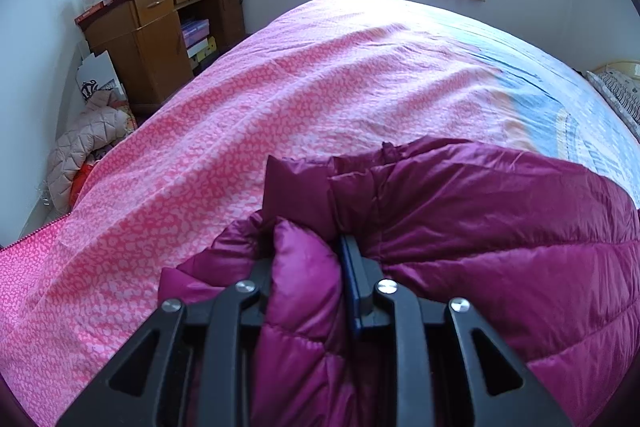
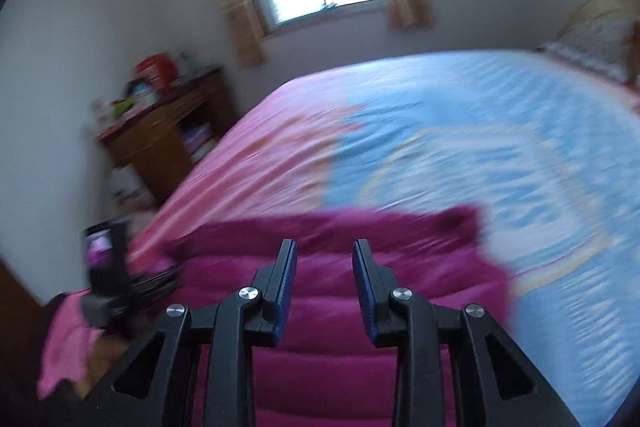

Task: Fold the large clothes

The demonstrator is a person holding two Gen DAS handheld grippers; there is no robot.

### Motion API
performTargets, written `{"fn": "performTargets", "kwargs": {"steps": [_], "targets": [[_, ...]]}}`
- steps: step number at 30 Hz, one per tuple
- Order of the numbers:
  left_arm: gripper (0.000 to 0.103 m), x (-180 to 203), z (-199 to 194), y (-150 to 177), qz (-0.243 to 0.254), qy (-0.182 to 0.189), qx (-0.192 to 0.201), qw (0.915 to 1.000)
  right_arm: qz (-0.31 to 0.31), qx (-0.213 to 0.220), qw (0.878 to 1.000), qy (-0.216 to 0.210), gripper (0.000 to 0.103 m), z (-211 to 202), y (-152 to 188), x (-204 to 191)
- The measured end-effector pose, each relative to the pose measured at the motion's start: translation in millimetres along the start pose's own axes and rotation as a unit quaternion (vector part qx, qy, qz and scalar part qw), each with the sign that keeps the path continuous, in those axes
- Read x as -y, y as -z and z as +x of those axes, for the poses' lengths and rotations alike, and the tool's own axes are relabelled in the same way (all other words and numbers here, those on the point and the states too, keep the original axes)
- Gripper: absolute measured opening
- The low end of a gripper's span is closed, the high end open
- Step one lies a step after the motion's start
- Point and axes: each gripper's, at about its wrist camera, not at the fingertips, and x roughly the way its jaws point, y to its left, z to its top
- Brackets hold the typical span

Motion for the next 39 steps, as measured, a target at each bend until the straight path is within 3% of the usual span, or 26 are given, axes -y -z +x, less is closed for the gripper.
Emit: {"fn": "performTargets", "kwargs": {"steps": [2,4,7,13,15,18,20,22,23,25,28,33,35,37,39], "targets": [[0.027,1,0,0,0.003,-0.003,0.0,1.0,-0.033,-0.024,0.999,0.005,0.03,32,13,-32],[0.028,2,0,0,0.006,-0.007,0.0,1.0,-0.029,-0.041,0.999,0.013,0.03,61,24,-37],[0.028,2,0,0,0.002,-0.004,0.0,1.0,-0.039,-0.046,0.998,0.03,0.027,92,47,-28],[0.029,-1,0,0,-0.004,0.005,0.0,1.0,-0.008,-0.071,0.997,0.01,0.027,108,45,-7],[0.033,-7,-2,1,-0.014,0.027,0.001,0.9996,-0.013,-0.073,0.997,0.017,0.027,110,46,-9],[0.036,-34,-22,3,-0.057,0.094,-0.006,0.9939,-0.008,-0.074,0.997,0.014,0.027,111,47,-5],[0.044,-52,-45,9,-0.08,0.108,0.004,0.9908,-0.006,-0.075,0.997,0.012,0.027,112,48,-4],[0.076,-66,-75,21,-0.083,0.081,0.03,0.9928,-0.008,-0.077,0.997,0.016,0.027,114,48,-5],[0.08,-73,-93,31,-0.081,0.06,0.049,0.9937,-0.011,-0.077,0.997,0.019,0.026,114,47,-7],[0.082,-84,-123,56,-0.083,0.055,0.073,0.9924,-0.016,-0.077,0.997,0.025,0.026,114,47,-9],[0.092,-104,-144,93,-0.132,0.088,0.077,0.9843,-0.021,-0.078,0.996,0.03,0.026,117,45,-17],[0.093,-117,-125,151,-0.255,0.136,0.032,0.9569,-0.022,-0.091,0.995,0.031,0.027,118,38,-20],[0.093,-112,-129,158,-0.255,0.131,0.052,0.9568,-0.027,-0.107,0.993,0.026,0.028,110,27,-21],[0.093,-104,-134,156,-0.24,0.13,0.063,0.96,-0.006,-0.062,0.998,-0.016,0.028,77,16,-21],[0.093,-98,-137,155,-0.24,0.141,0.069,0.958,0.01,-0.038,0.998,-0.041,0.028,47,12,-23]]}}
